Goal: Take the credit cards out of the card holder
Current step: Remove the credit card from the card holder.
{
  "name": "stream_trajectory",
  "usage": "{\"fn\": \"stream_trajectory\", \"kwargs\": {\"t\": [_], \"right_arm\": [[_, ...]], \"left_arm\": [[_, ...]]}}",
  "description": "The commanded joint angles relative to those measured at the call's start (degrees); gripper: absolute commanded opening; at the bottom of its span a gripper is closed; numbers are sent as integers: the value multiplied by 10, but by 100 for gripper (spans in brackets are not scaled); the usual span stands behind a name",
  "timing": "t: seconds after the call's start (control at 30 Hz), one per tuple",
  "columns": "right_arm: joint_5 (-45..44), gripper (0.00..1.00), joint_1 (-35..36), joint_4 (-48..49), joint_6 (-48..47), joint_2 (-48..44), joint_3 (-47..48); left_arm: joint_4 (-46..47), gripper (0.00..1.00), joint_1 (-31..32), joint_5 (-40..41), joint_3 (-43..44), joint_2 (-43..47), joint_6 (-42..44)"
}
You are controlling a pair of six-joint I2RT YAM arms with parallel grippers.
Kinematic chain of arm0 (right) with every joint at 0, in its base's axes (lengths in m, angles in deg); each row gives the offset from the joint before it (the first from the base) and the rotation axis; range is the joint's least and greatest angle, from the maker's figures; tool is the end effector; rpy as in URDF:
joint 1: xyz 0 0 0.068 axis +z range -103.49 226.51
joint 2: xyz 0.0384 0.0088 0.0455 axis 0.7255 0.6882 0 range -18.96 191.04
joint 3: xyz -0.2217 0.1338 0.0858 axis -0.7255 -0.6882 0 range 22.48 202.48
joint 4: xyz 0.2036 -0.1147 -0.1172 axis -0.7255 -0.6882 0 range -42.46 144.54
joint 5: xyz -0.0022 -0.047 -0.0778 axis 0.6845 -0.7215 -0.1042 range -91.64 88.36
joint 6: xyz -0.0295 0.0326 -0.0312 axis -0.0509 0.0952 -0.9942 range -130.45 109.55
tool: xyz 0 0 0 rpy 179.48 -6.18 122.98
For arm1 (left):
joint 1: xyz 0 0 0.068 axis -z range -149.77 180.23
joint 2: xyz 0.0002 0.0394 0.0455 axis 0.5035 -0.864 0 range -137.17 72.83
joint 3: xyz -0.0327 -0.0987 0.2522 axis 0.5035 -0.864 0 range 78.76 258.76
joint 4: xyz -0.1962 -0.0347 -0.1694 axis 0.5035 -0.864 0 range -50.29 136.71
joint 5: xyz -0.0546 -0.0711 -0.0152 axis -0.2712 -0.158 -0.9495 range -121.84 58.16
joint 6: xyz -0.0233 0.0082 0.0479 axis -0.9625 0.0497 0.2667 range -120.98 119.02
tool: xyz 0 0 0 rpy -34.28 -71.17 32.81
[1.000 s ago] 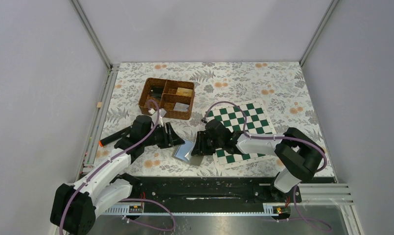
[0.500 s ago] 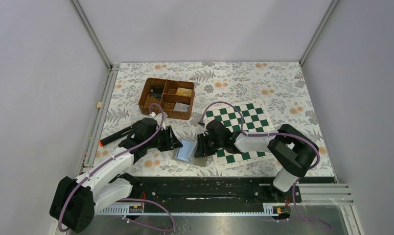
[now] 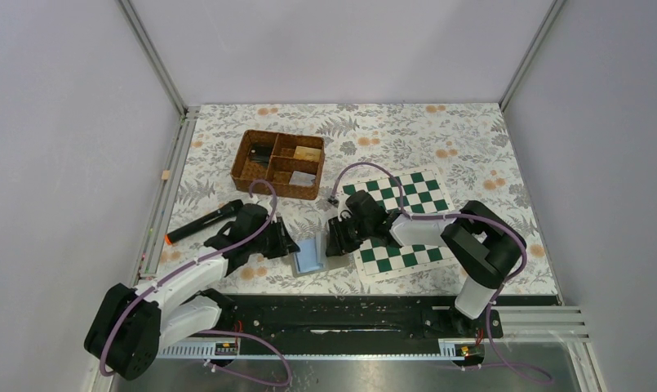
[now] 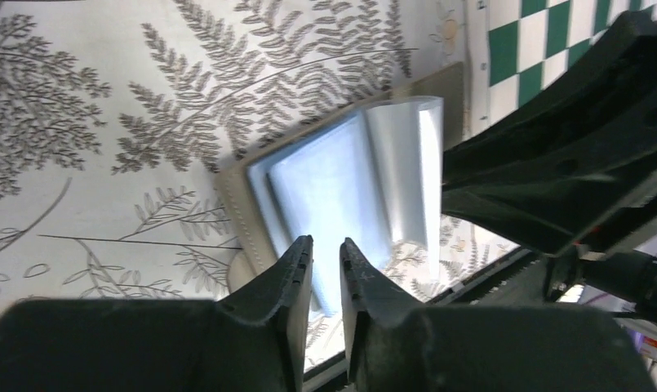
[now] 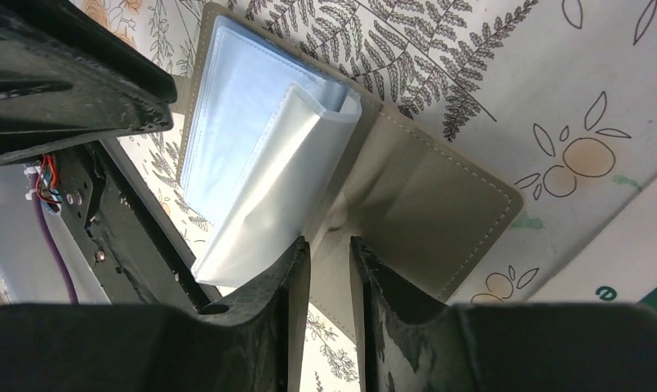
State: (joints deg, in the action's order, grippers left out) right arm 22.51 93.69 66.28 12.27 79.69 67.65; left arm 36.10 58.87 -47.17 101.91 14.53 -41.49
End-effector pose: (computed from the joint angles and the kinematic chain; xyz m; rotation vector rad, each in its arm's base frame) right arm 0.2158 0.2543 0.1424 -0.7546 2.3643 1.0670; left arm 0.1639 -0.1002 0.1685 -0.1232 2.5171 -0.8594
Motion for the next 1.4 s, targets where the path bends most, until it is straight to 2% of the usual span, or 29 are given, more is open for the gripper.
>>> {"fn": "stream_trajectory", "kwargs": {"t": [0.0,0.17,0.4,0.6,0.87,1.37], "right_arm": [[5,31,-13,6,2,7,5],[12,30,-27,9,13,3,-2],[17,30,-30,13,26,-11,-8],[16,30,-31,13,43,-17,-10],[13,33,-32,46,98,-24,-23],[12,33,-32,66,132,-36,-40]], "left_arm": [[27,14,2,49,-16,-4,-12],[18,8,4,78,-25,12,-16],[60,8,9,43,-32,-9,-16],[54,7,16,48,-31,-30,-11],[37,6,44,87,-36,-2,-18],[28,6,88,121,-21,-37,-30]]}}
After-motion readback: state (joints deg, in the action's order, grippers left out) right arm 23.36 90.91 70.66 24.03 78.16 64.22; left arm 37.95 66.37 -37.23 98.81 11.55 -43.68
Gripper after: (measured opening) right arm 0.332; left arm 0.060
